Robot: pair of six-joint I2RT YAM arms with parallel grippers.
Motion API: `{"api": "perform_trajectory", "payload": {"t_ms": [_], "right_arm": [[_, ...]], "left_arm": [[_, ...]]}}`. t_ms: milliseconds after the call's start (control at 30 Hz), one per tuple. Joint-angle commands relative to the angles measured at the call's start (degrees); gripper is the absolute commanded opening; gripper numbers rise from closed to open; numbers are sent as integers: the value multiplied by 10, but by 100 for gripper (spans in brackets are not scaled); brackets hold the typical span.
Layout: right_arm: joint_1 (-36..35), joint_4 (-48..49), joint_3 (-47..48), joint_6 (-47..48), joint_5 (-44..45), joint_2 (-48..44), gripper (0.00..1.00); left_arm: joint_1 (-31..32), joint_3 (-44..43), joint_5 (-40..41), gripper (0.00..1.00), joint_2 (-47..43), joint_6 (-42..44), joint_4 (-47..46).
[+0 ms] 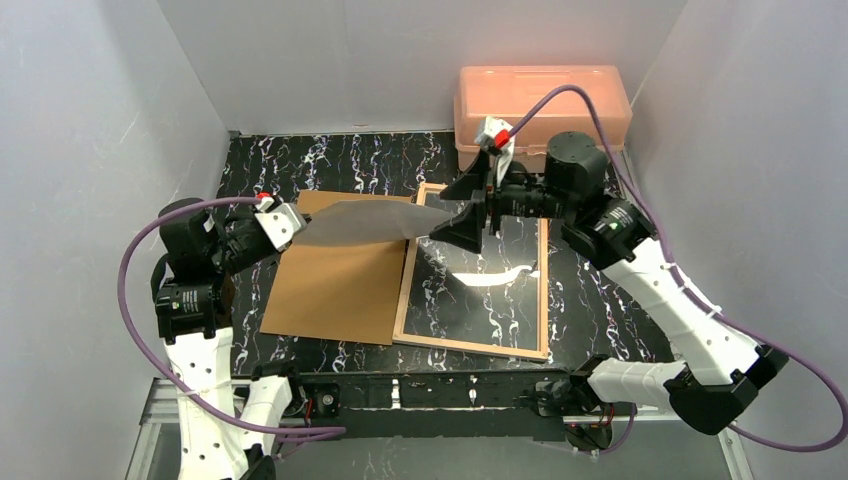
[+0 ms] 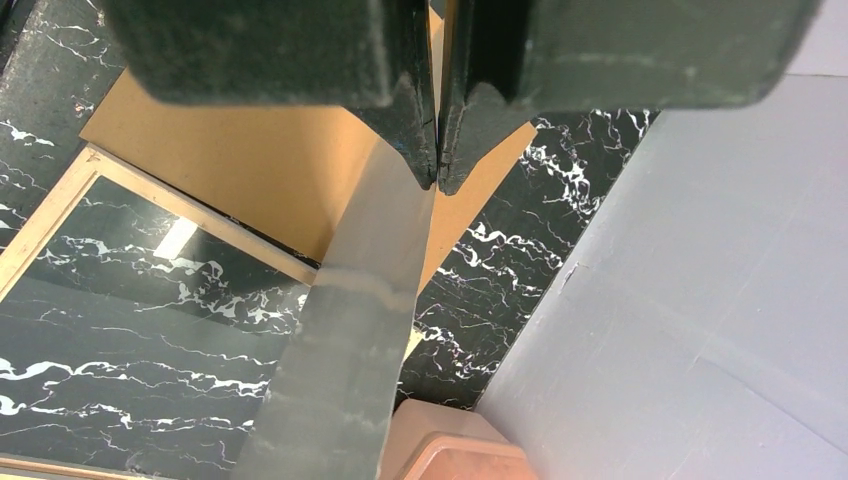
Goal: Put the photo into the frame
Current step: Turn over the photo from the photo frame.
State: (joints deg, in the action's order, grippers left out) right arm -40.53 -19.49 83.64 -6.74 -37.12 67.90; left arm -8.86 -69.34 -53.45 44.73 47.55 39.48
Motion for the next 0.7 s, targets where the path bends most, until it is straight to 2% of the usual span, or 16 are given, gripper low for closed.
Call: {"api": "perform_trajectory", "payload": {"t_ms": [0,133,267,500,600,667], "right_arm": [[-37,-6,-31,123,-11,20,92],[-65,-6,-33,167,43,37,84],[-70,-9,-30,201,85,48,80],[-75,9,-41,219,95,55,71],[-79,3,-40,229,103,69,62],[-82,-4,-37,241,118,76,62]], "left_arm": [[2,-21,-25,0,-7,-1,9],[2,-24,-27,0,-6,3,12],[3,-29,-31,0,-7,19,28],[2,-28,-36,0,-10,29,33],[3,-28,-37,0,-8,34,32],[3,-27,-36,0,-9,38,33]]}}
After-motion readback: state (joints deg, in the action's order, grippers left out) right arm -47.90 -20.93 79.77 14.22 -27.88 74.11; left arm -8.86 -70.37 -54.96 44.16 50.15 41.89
